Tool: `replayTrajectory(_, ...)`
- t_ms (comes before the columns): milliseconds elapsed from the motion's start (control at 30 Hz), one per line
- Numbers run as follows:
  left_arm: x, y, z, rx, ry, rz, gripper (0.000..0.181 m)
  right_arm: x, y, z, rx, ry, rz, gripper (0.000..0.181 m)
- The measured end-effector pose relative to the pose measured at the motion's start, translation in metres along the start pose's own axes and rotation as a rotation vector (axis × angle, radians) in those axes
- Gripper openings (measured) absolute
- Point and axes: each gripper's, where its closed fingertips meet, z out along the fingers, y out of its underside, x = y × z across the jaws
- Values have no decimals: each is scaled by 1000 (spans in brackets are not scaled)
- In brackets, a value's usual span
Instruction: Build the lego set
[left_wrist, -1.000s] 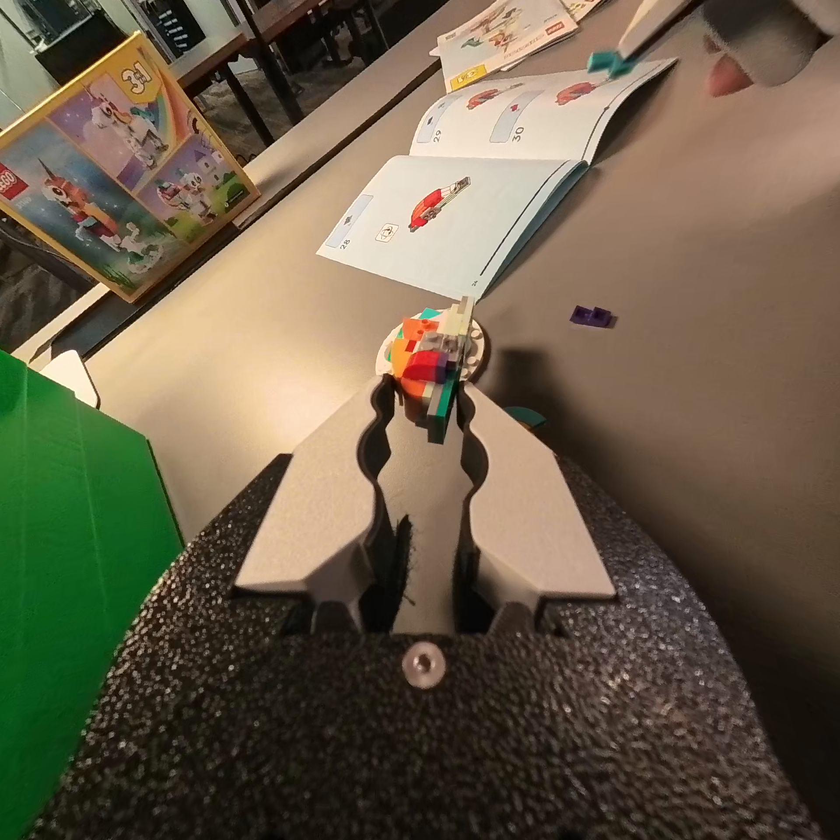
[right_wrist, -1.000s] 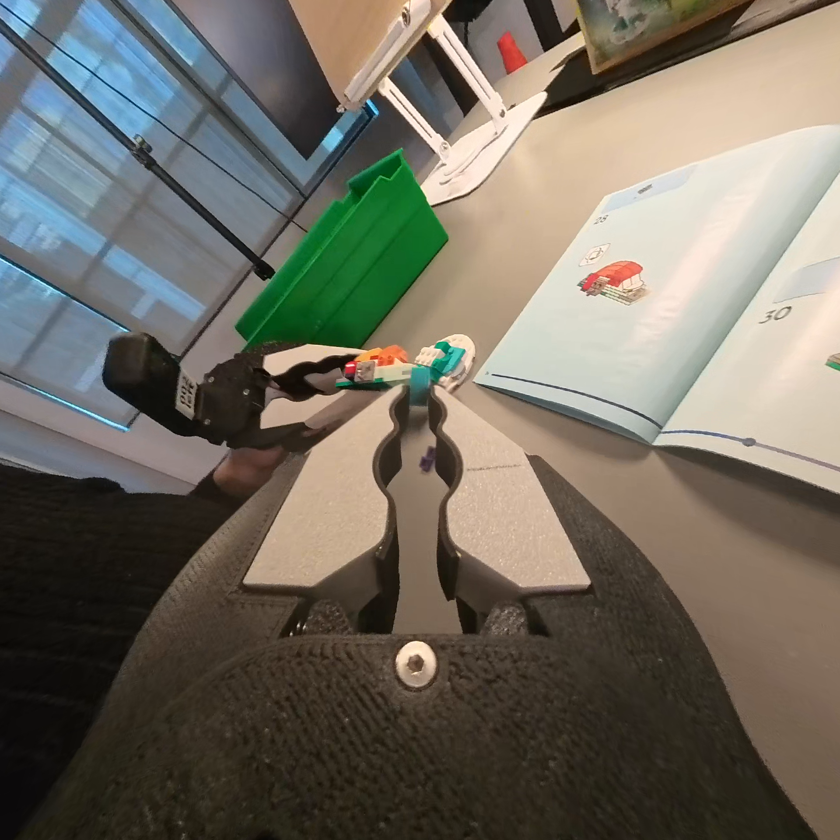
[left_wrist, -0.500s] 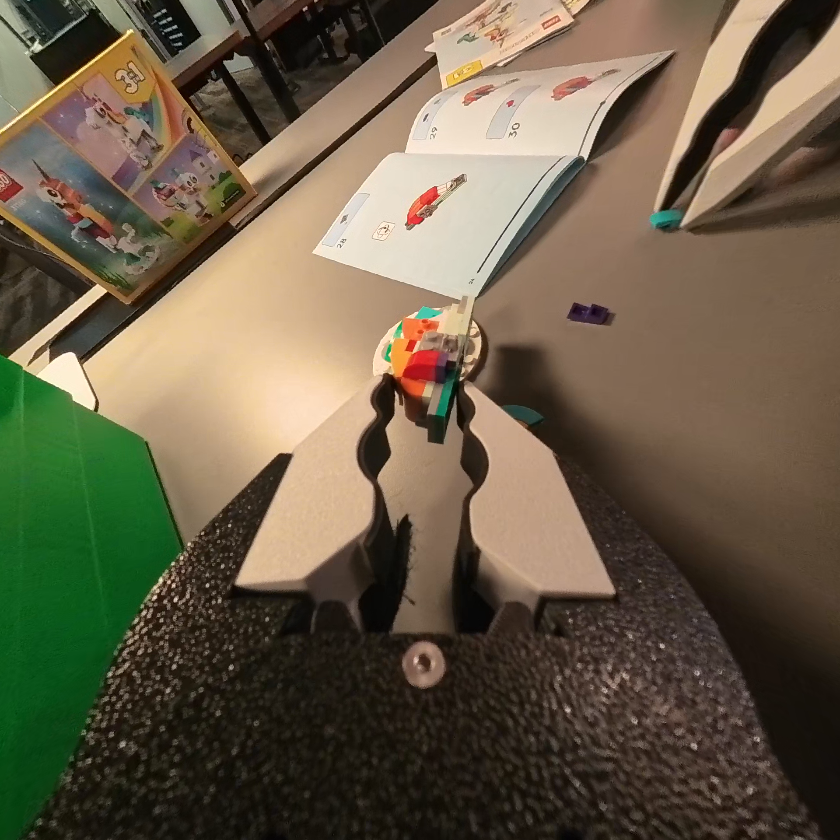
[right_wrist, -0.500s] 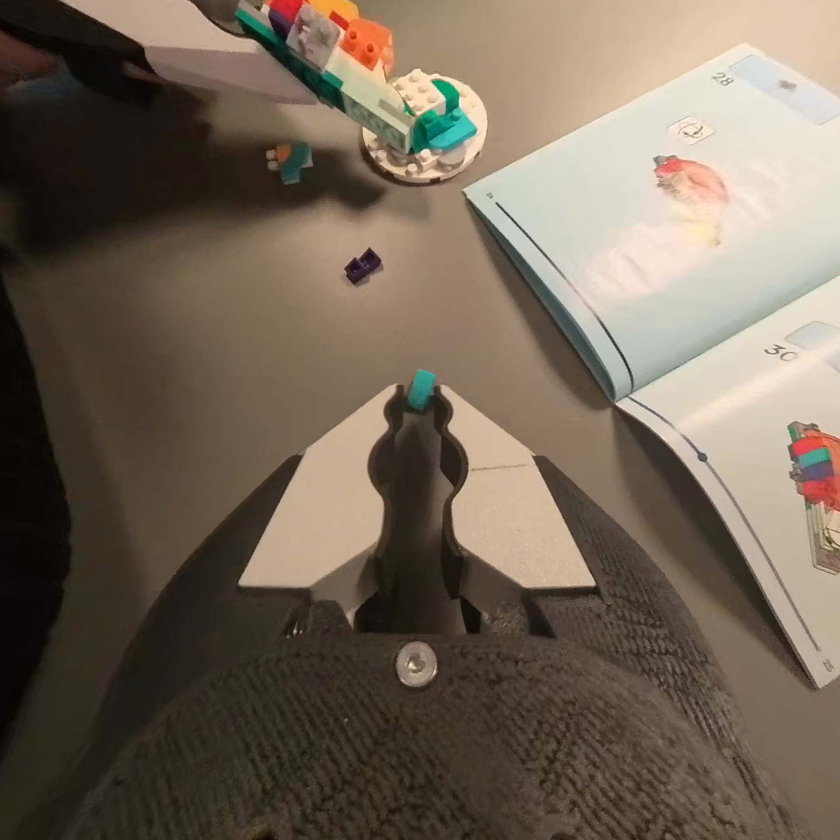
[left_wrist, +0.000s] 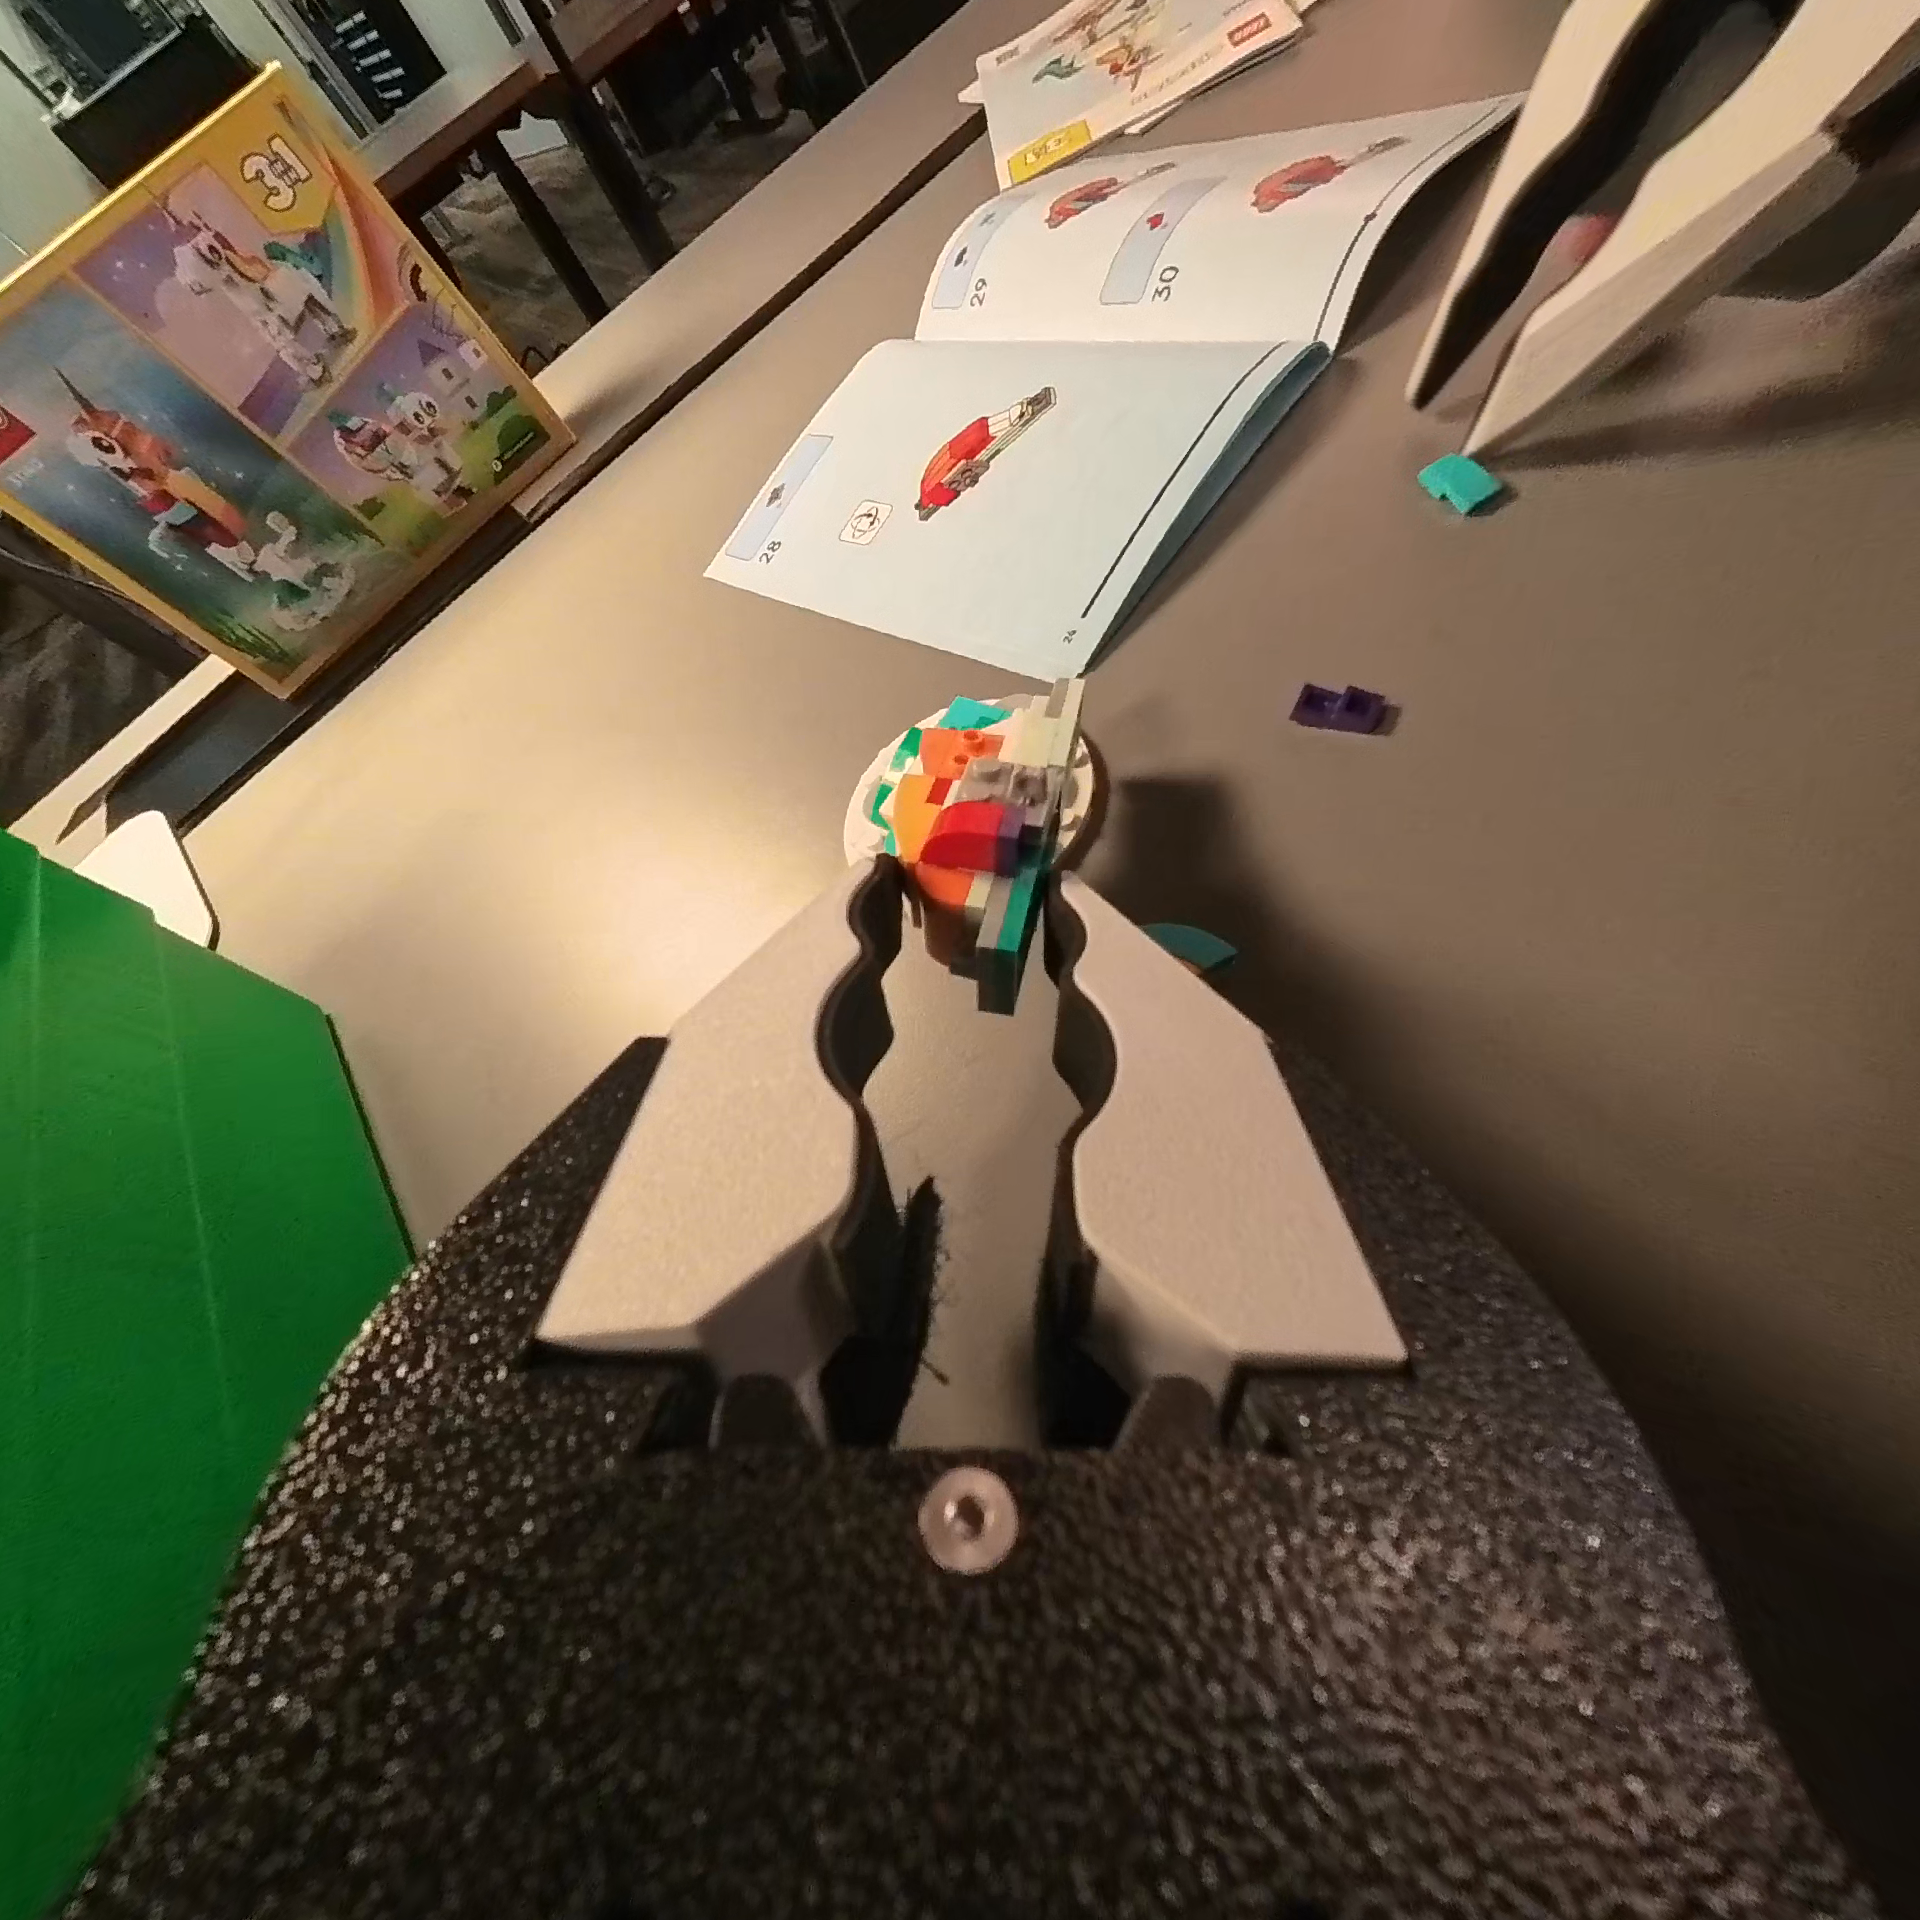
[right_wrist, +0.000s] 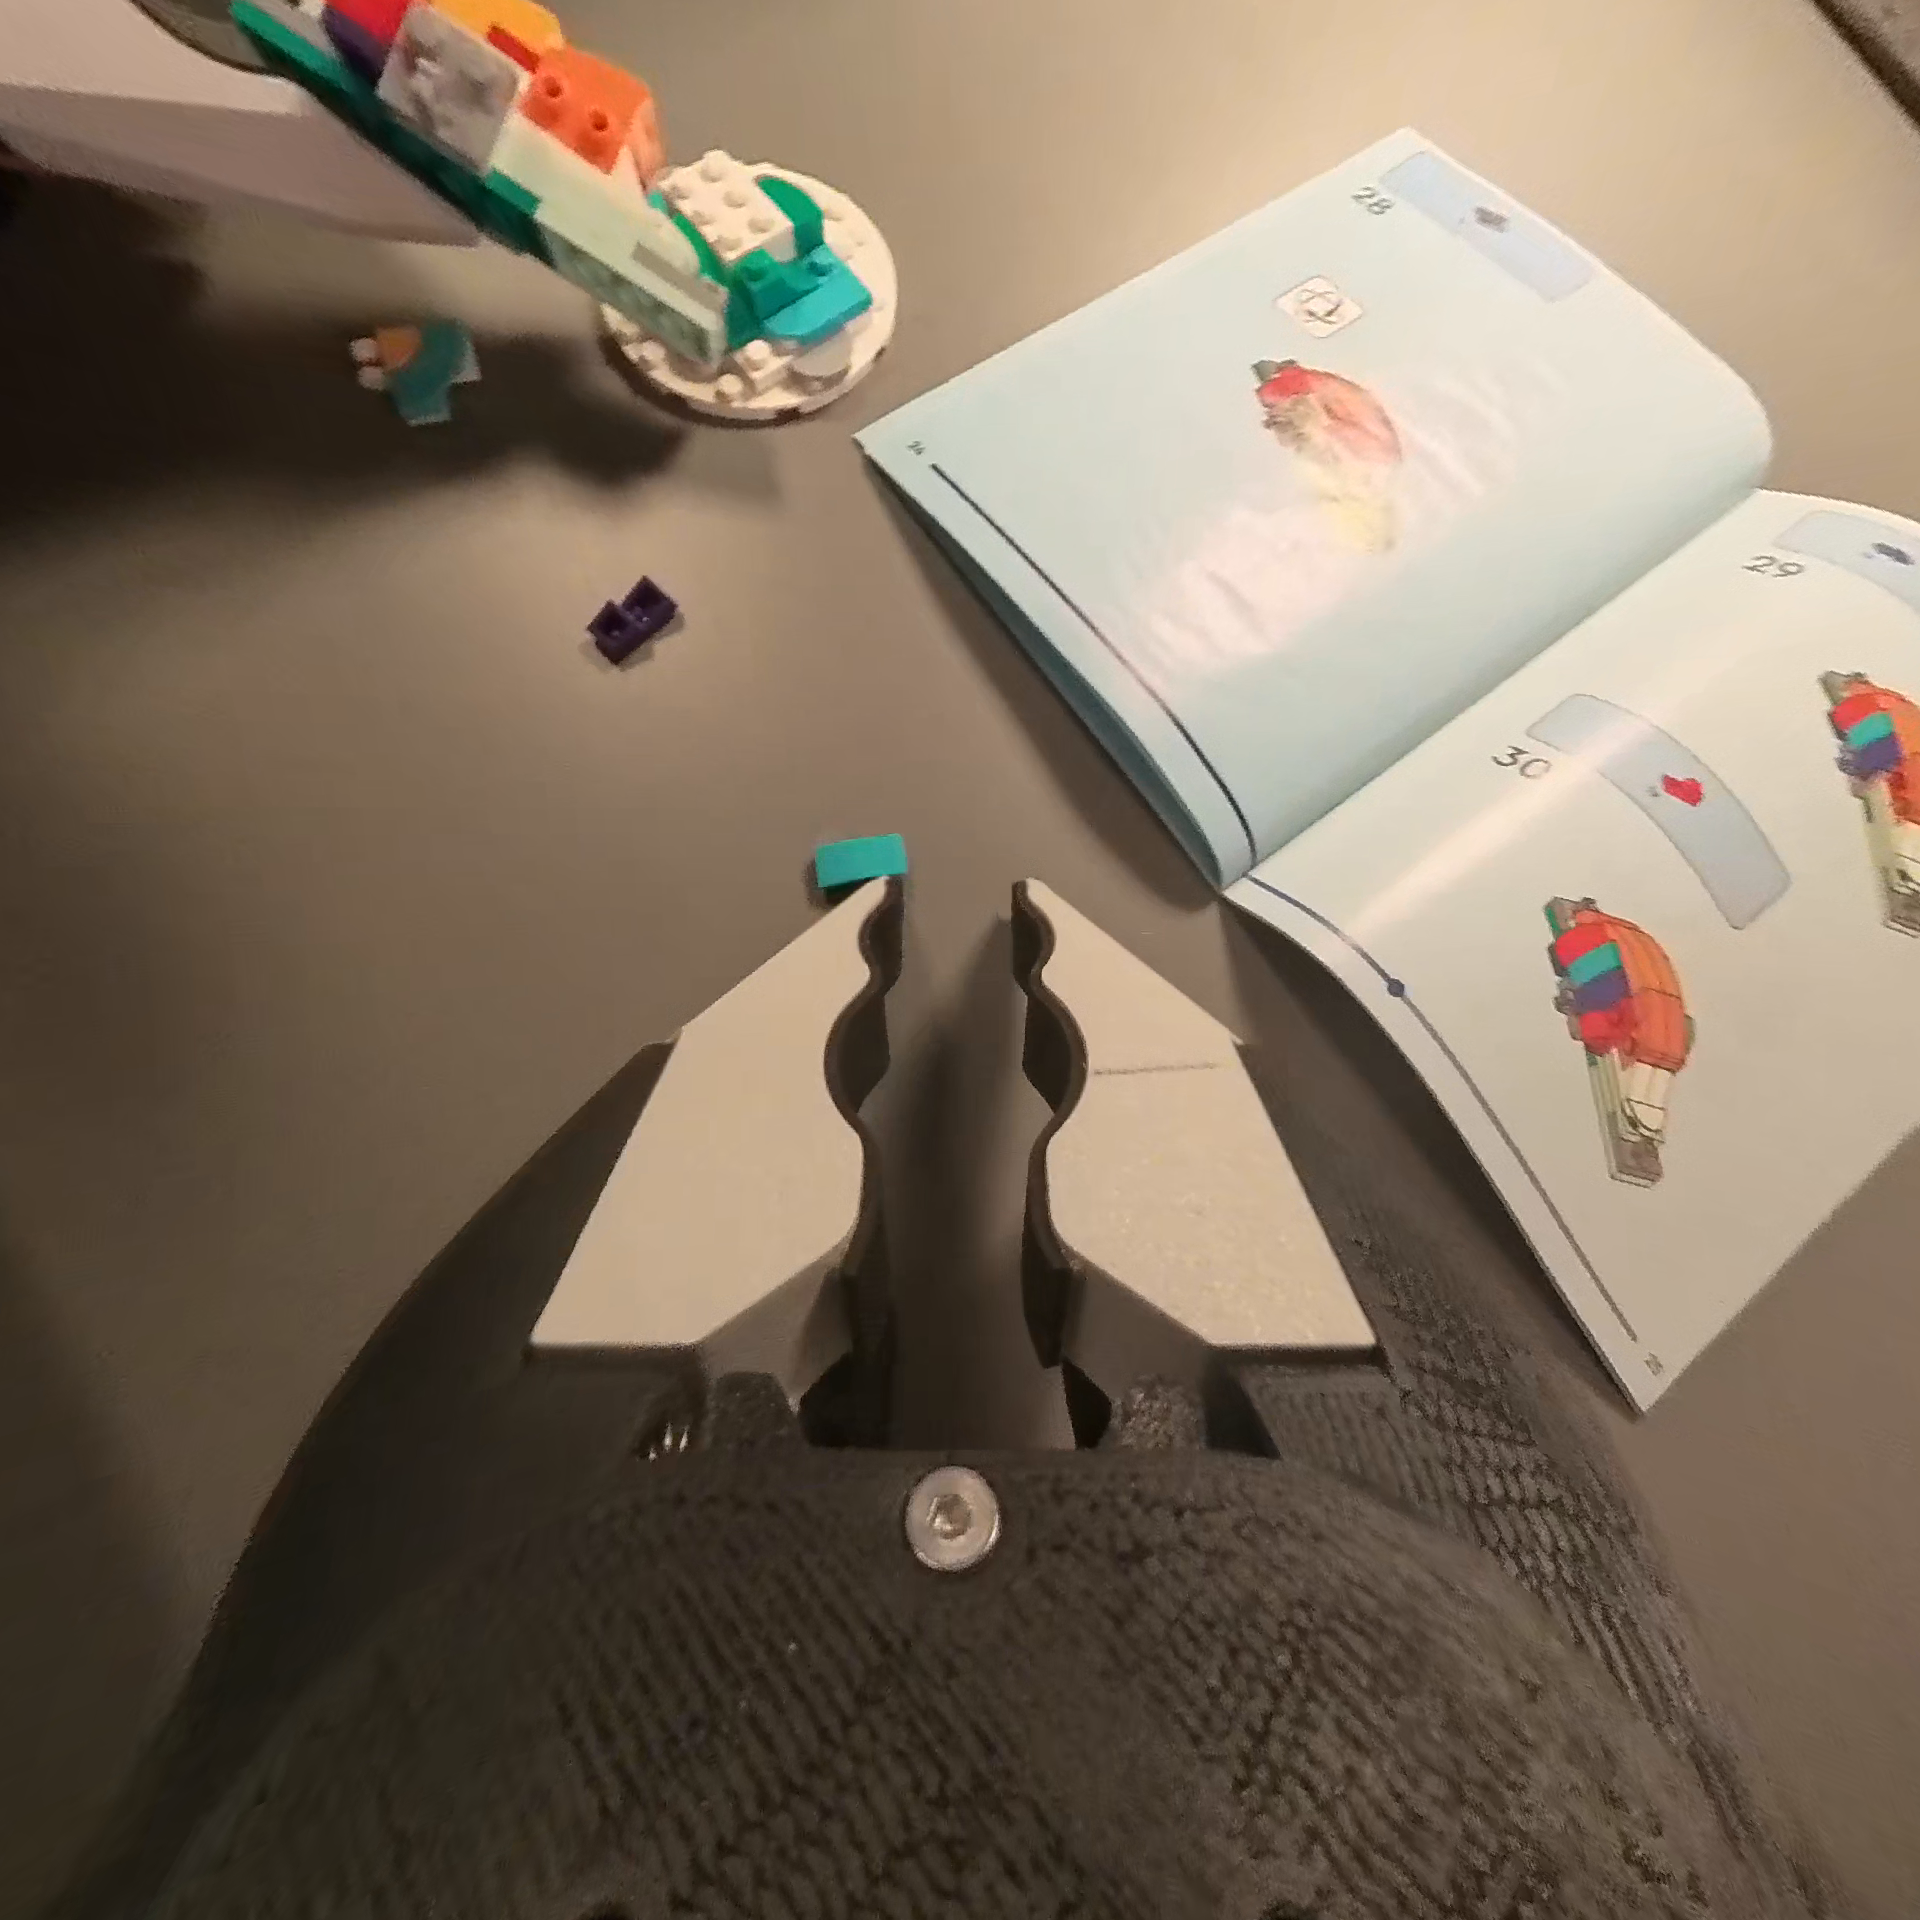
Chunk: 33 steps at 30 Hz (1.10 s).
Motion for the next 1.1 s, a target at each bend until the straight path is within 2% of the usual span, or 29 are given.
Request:
replayTrajectory(33,0,0,0,-1,0,0,25,1,-1,-1,6,9,9,20)
replayTrajectory(200,1,0,1,-3,2,5,25,-20,-2,-6,20,-108,55,21)
replayTrajectory(367,1,0,1,-3,5,7,25,-30,-3,-6,52,-139,22,26)
replayTrajectory(1100,1,0,0,-3,14,-11,25,-24,-9,3,116,-171,-85,28)
